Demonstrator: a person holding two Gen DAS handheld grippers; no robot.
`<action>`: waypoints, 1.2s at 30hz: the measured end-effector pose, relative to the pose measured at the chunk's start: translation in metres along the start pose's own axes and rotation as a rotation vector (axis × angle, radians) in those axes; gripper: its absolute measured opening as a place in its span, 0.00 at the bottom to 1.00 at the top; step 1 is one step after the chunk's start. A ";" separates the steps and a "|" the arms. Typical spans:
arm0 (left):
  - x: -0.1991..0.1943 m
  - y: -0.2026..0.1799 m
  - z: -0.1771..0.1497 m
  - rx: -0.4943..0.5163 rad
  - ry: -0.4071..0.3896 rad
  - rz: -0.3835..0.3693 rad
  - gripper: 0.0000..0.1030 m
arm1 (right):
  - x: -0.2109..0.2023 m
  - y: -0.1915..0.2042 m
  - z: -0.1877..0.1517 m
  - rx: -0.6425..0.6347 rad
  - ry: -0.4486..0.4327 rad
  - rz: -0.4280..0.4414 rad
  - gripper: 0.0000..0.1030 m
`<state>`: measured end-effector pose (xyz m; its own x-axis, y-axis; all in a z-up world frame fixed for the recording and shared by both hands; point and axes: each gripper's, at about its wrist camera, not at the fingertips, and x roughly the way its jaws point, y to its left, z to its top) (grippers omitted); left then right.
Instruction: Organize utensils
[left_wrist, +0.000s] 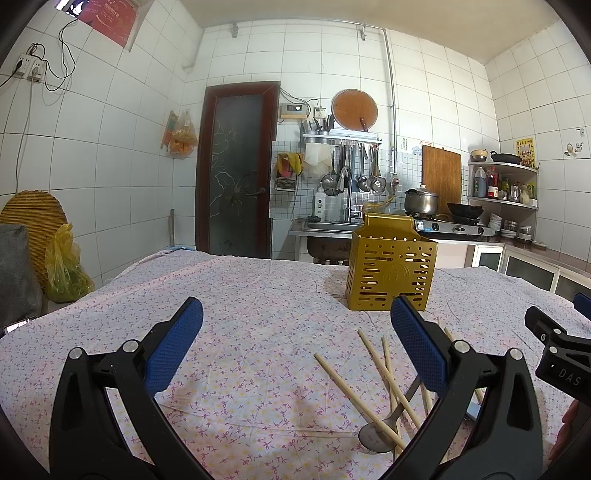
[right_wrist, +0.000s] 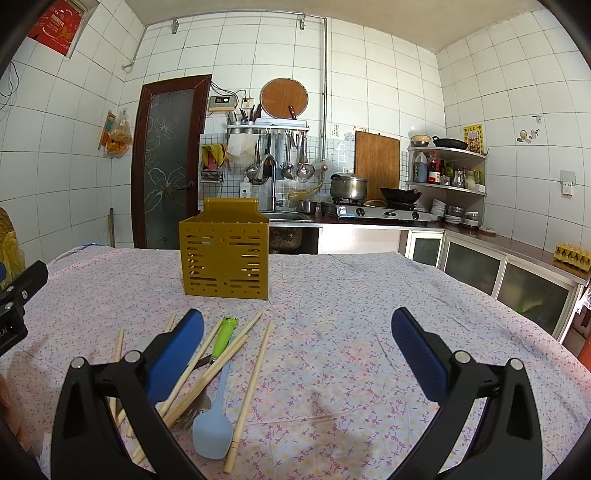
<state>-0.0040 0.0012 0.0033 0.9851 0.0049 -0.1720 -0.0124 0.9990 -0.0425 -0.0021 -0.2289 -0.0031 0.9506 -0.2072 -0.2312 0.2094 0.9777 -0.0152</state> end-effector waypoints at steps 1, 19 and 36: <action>0.000 0.000 0.000 0.000 0.000 0.000 0.95 | 0.000 0.000 0.000 0.000 -0.001 0.000 0.96; 0.000 0.000 0.000 0.001 -0.001 0.000 0.95 | 0.000 0.000 0.000 0.000 0.000 -0.001 0.96; 0.000 0.005 -0.001 0.004 0.001 0.002 0.95 | -0.001 0.000 0.000 -0.002 -0.001 -0.002 0.96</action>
<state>-0.0041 0.0066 0.0020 0.9849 0.0069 -0.1730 -0.0138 0.9992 -0.0386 -0.0029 -0.2291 -0.0030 0.9505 -0.2088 -0.2299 0.2106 0.9774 -0.0171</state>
